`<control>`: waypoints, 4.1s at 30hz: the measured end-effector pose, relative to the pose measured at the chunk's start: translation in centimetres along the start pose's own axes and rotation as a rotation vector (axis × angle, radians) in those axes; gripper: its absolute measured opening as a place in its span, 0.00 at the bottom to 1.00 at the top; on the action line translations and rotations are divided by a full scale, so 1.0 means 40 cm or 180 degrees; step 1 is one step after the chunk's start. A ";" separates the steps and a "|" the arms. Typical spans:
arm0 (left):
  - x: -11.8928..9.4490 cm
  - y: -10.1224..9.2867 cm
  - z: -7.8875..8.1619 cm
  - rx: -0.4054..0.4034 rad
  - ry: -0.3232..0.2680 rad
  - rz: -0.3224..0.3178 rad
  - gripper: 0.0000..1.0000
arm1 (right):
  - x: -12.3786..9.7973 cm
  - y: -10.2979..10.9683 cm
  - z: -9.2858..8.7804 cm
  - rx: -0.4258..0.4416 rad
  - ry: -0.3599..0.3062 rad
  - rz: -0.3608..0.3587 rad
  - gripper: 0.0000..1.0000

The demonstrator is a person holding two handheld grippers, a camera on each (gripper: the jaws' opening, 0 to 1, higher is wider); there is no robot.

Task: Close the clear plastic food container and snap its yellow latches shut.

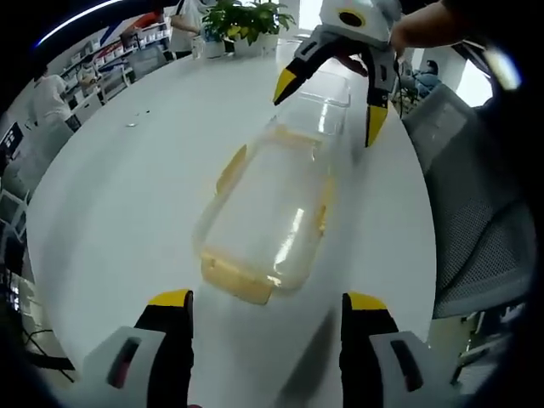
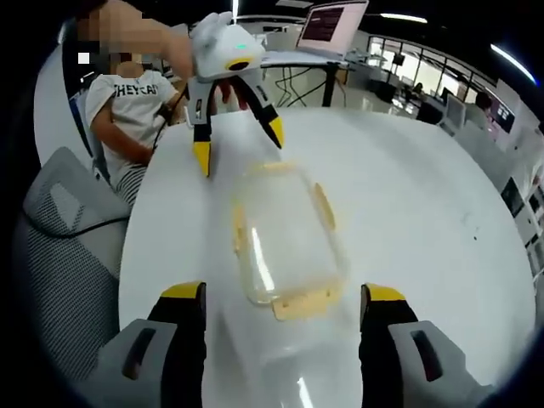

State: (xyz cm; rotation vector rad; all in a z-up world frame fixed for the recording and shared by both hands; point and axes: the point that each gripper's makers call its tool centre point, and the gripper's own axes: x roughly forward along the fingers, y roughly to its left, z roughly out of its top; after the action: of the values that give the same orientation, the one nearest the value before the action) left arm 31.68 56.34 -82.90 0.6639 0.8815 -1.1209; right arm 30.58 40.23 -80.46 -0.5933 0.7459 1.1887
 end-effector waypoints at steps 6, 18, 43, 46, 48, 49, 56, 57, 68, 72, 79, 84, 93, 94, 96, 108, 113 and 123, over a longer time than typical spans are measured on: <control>0.012 0.003 -0.001 0.0167 0.0072 -0.0033 0.66 | 0.014 -0.007 -0.021 -0.0119 0.0204 0.0118 0.69; 0.021 0.035 -0.002 0.0372 0.0166 -0.0058 0.64 | 0.037 -0.022 -0.035 -0.0274 0.0453 0.0234 0.68; 0.047 0.064 0.016 0.0818 0.0304 -0.0220 0.50 | 0.076 -0.041 -0.086 -0.0592 0.0978 0.0458 0.55; 0.050 0.064 0.018 0.0867 0.0313 -0.0251 0.45 | 0.079 -0.050 -0.088 -0.0659 0.1031 0.0454 0.49; 0.051 0.066 0.024 0.0886 0.0301 -0.0257 0.43 | 0.078 -0.055 -0.086 -0.0670 0.1059 0.0460 0.43; 0.054 0.061 0.022 0.0895 0.0332 -0.0288 0.41 | 0.077 -0.056 -0.086 -0.0670 0.1069 0.0458 0.42; 0.065 0.049 0.022 0.0941 0.0391 -0.0381 0.34 | 0.080 -0.055 -0.086 -0.0735 0.1121 0.0476 0.38; 0.066 0.049 0.022 0.0942 0.0394 -0.0389 0.34 | 0.081 -0.055 -0.085 -0.0735 0.1143 0.0475 0.38; 0.069 0.049 0.022 0.0882 0.0430 -0.0438 0.34 | 0.085 -0.058 -0.085 -0.0738 0.1327 0.0464 0.38; 0.069 0.049 0.023 0.0874 0.0397 -0.0443 0.34 | 0.084 -0.061 -0.086 -0.0748 0.1339 0.0476 0.38; 0.072 0.049 0.028 0.0902 0.0537 -0.0446 0.35 | 0.083 -0.064 -0.088 -0.0782 0.1359 0.0503 0.39; 0.069 0.049 0.024 0.0845 0.0479 -0.0425 0.35 | 0.082 -0.065 -0.087 -0.0734 0.1344 0.0469 0.38; 0.064 0.045 0.023 0.0815 0.0430 -0.0385 0.34 | 0.078 -0.078 -0.077 -0.0854 0.1238 0.0504 0.37; 0.061 0.045 0.021 0.0810 0.0432 -0.0381 0.34 | 0.078 -0.079 -0.072 -0.0867 0.1213 0.0498 0.37; 0.049 0.048 0.017 0.0794 0.0425 -0.0397 0.34 | 0.076 -0.073 -0.062 -0.0847 0.1184 0.0518 0.37; 0.010 0.024 0.003 0.0788 0.0433 -0.0406 0.34 | 0.062 -0.029 -0.036 -0.0774 0.1136 0.0573 0.37; -0.014 0.025 0.021 0.0772 0.0369 -0.0391 0.34 | 0.038 -0.033 -0.019 -0.0786 0.1111 0.0554 0.37; -0.055 0.029 0.050 0.0785 0.0360 -0.0354 0.34 | -0.002 -0.040 0.013 -0.0762 0.1100 0.0555 0.36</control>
State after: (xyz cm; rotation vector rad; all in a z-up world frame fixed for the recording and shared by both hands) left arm 32.93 56.09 -79.97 0.8969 0.8923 -1.3153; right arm 32.19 40.14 -80.02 -0.9645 0.9687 1.3652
